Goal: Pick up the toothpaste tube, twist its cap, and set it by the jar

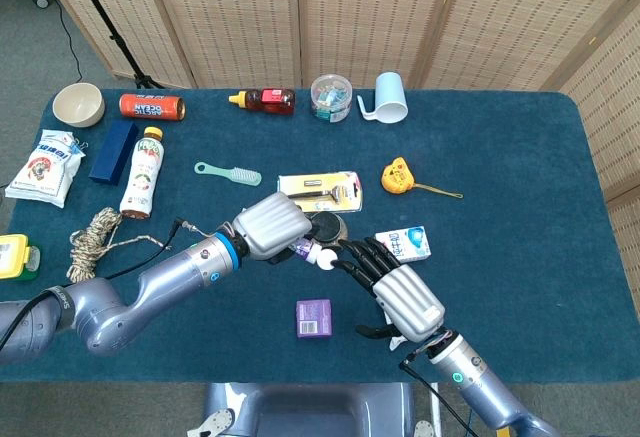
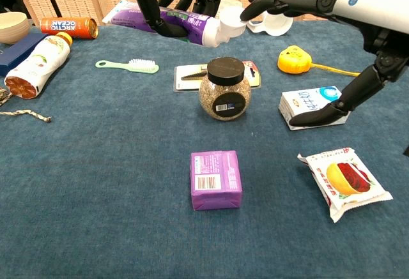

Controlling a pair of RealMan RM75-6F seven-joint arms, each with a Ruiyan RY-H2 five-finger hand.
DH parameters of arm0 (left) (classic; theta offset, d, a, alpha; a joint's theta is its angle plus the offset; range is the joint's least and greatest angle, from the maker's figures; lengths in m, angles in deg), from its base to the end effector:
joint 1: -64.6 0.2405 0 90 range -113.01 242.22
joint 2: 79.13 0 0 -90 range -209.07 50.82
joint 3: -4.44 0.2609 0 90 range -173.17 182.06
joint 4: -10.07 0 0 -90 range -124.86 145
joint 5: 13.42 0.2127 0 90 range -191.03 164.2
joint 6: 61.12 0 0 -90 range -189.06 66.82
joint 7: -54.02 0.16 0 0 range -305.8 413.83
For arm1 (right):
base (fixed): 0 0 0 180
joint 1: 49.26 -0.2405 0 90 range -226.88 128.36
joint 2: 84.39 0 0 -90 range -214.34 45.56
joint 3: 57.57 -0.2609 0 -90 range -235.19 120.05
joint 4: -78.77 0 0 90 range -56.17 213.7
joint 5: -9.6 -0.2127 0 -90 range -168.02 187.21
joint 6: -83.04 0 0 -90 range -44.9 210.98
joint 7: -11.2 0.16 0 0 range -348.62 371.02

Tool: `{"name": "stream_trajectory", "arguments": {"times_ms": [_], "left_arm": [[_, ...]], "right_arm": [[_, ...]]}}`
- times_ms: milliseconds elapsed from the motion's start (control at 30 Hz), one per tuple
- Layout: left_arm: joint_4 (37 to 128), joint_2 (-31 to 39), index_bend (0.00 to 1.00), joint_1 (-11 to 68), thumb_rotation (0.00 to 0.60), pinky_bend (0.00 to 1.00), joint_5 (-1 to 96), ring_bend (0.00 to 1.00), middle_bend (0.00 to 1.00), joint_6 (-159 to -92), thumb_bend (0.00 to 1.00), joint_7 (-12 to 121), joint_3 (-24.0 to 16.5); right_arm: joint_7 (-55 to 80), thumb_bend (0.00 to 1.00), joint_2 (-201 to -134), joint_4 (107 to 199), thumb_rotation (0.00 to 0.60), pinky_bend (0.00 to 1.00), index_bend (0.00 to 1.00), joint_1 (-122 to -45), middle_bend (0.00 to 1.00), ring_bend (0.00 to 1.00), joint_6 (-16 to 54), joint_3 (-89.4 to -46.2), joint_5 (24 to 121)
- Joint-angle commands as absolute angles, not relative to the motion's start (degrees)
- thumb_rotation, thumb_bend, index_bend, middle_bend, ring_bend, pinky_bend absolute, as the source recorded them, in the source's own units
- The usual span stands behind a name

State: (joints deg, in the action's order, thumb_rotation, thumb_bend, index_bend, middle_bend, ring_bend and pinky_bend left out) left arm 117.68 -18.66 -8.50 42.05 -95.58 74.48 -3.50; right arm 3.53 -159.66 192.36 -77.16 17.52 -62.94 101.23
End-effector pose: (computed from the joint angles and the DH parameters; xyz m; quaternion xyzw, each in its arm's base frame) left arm 0.0168 0.3622 0.0543 -0.8926 -0.2047 -0.3009 0.2663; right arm -0.0992 -0.2434 0.0461 0.7152 -0.3864 0.5192 0.2640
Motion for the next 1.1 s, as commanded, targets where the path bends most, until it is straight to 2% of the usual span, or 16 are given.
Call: {"name": "stream_trajectory", "arguments": {"times_ms": [33,767,1100], "left_arm": [[117.9,-18.8,0.62,-8.4,0.600,0.57,42.3,0.50,0.54,-95.8,0.52,74.3,-3.4],[118.8,-18.5,0.62,-5.7,0.600,0.57,44.8,0.50,0.54,-99.1,0.52,70.7,-3.9],[117.9,-17.3,0.62,-3.5,0.600,0.57,45.9,0.50,0.54,-102.2,0.52,70.9,-3.1]], "right_arm": [[3.6,0.12,-159.8,192.3,0.600,0.00,0.14,-77.3,0.00,0.00,17.6,-62.9,101.1],[2.8,0.12,-161.7,191.5,0.600,0.00,0.13,-79.2,0.00,0.00,19.0,-63.2,98.8],[5.9,0.12,-160.9,191.8,0.600,0.00,0.05,-78.2,0.00,0.00,17.4,-62.5,98.3]]}}
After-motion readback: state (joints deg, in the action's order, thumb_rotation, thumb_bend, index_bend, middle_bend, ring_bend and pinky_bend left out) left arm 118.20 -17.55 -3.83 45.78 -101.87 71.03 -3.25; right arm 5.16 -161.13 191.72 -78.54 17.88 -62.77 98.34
